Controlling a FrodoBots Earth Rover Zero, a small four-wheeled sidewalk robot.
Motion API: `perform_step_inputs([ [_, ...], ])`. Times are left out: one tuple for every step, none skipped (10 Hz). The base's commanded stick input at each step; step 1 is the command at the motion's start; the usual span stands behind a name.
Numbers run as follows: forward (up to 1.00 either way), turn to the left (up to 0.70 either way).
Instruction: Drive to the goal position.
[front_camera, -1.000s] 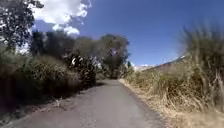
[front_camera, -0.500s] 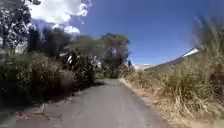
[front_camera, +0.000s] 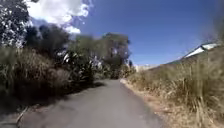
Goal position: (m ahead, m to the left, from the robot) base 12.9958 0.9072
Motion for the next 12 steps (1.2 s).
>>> perform_step_inputs([
  [0.85, 0.00],
  [0.85, 0.00],
  [0.85, 0.00],
  [0.85, 0.00],
  [0.85, 0.00],
  [0.85, 0.00],
  [0.85, 0.00],
  [0.85, 0.00],
  [0.85, 0.00],
  [0.85, 0.09],
  [0.85, 0.04],
  [0.85, 0.00],
])
